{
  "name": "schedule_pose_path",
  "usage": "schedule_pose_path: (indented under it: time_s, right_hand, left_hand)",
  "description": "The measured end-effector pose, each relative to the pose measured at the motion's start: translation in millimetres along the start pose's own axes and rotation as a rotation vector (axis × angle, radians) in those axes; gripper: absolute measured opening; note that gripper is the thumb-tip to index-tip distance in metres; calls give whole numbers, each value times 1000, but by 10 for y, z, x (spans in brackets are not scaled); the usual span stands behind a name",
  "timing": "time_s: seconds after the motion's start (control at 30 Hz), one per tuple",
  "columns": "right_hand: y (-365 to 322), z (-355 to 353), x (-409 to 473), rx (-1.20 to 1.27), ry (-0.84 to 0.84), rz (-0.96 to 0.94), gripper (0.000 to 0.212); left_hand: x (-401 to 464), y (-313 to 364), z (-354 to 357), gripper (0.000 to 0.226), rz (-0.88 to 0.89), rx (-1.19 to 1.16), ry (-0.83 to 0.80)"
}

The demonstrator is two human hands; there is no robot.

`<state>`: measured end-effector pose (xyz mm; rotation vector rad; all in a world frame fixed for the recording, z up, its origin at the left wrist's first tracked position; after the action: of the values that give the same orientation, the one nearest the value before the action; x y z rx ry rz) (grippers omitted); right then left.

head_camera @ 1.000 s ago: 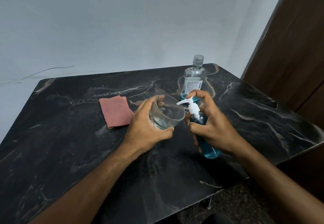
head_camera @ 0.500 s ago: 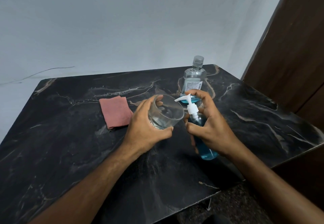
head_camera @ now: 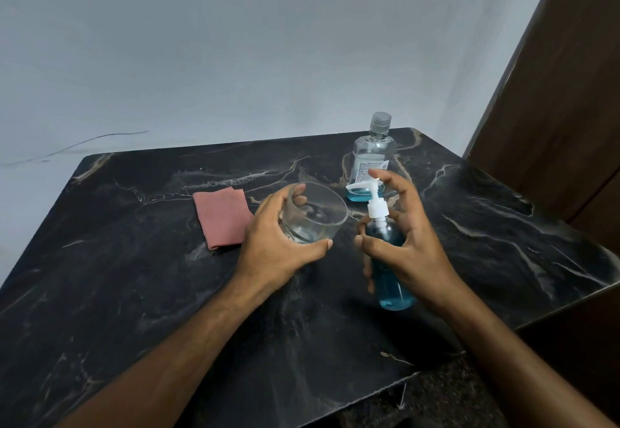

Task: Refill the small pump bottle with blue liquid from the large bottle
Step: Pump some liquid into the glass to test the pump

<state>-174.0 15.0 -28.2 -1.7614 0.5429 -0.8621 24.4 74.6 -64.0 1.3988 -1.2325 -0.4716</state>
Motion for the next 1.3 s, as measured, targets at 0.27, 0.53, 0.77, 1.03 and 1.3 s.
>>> schedule_pose_path:
  time_s: [0.27, 0.53, 0.77, 1.03, 1.3]
  right_hand:
    - [-152, 35, -9, -164, 19, -104, 88]
    - [-141, 134, -94, -136, 113, 21, 105]
    - [-148, 56, -122, -177, 109, 29, 59]
    - [-116, -80, -110, -186, 215, -3, 43]
    - [-120, -66, 57, -146, 222, 39, 50]
  left_hand:
    - [208, -11, -72, 96, -111, 63, 105]
    - [606, -100, -150, 90, -249, 148, 196]
    - [838, -200, -137, 91, -284, 188, 217]
    - [880, -249, -164, 88, -332, 216, 209]
    - [772, -204, -238, 95, -299, 179, 91]
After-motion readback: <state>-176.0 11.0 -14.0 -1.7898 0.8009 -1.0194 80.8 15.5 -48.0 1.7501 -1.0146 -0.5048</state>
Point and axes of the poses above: each hand's wrist, its own x-axis towards the middle knuckle, its own z-axis out of the palm, y = z × x, the point moved 2 cm from there along x, towards the middle knuckle, and after that the axes turned 3 degrees about -y, right-handed, at the moved point
